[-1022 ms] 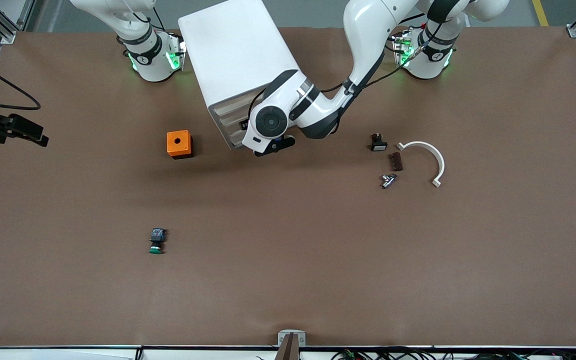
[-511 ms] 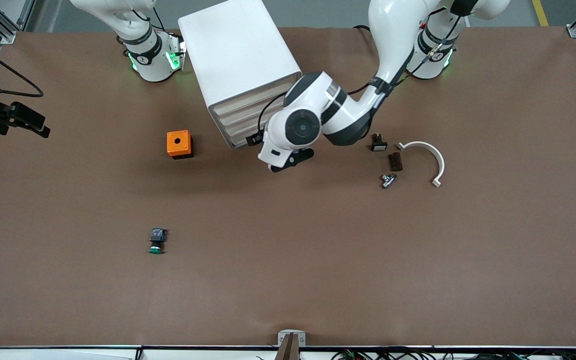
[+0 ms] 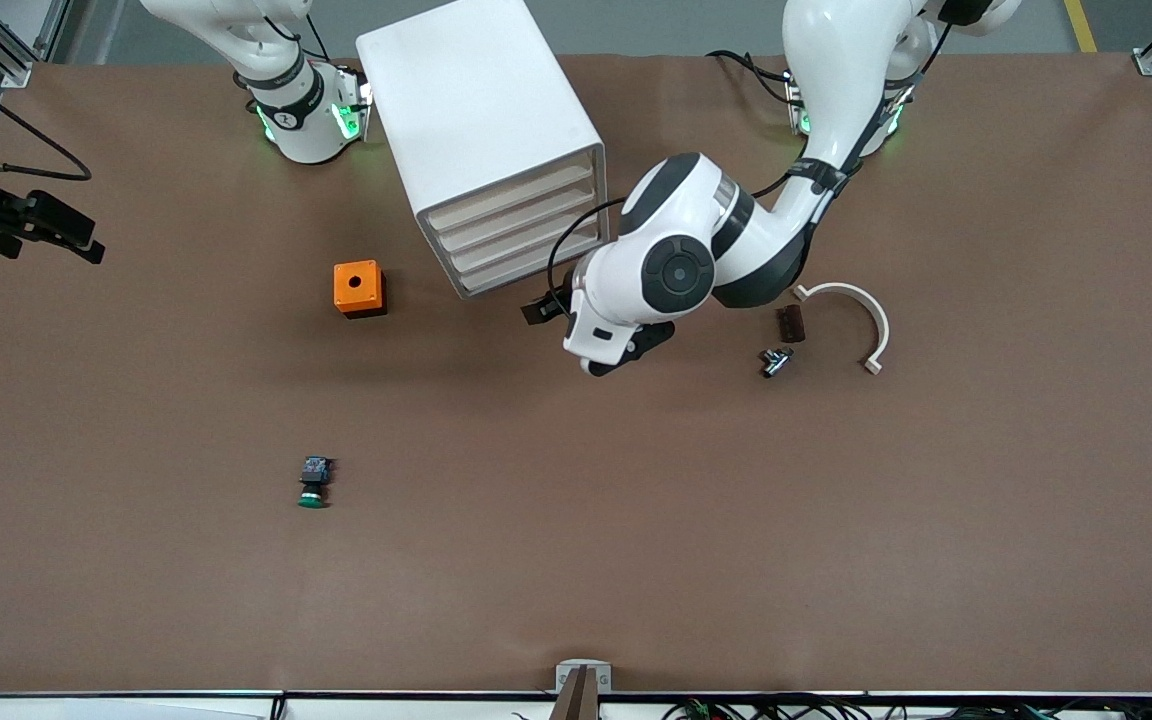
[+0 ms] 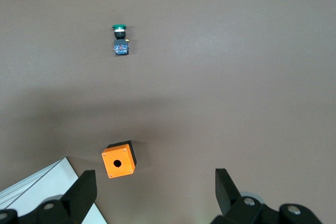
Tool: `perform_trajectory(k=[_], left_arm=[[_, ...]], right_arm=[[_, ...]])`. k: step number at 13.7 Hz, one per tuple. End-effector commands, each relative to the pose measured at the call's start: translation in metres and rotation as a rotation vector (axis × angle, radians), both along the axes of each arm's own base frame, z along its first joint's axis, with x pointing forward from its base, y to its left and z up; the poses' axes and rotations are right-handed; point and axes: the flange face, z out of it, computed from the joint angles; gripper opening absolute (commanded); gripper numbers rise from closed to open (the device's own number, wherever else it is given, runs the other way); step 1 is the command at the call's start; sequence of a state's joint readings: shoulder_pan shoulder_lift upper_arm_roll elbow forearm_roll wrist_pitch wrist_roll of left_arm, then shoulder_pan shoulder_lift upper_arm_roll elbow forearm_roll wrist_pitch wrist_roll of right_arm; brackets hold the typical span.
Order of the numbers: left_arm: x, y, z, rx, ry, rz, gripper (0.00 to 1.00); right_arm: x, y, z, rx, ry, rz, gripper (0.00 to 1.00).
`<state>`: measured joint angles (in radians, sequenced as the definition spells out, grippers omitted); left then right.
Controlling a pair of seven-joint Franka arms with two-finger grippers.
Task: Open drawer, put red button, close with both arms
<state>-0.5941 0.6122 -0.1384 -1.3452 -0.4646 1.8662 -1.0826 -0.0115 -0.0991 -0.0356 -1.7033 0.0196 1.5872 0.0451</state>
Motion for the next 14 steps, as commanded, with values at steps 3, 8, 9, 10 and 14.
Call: perform_trajectory(k=[3,8,9,10,14], left_arm=[[0.02,0.036,0.023,0.033,-0.051,0.046,0.99],[0.045,0.076,0.066,0.026,-0.132,0.089,0.99],[0.052,0.089,0.076,0.049,-0.173,0.089,0.99],[0.059,0.102,0.084,0.051,-0.195,0.09,0.99],[0.069,0.144,0.116,0.133,-0.299,0.029,0.99]], right_arm=[[-0.008,0.003,0.003,-0.001,-0.029,-0.004,1.0],[-0.004,0.008,0.006,-0.004,-0.059,0.022,1.0],[-0.004,0.012,0.006,-0.005,-0.059,0.031,1.0],[-0.004,0.012,0.006,-0.005,-0.059,0.039,1.0],[-0.005,0.009,0.005,-0.007,-0.055,0.09,1.0]])
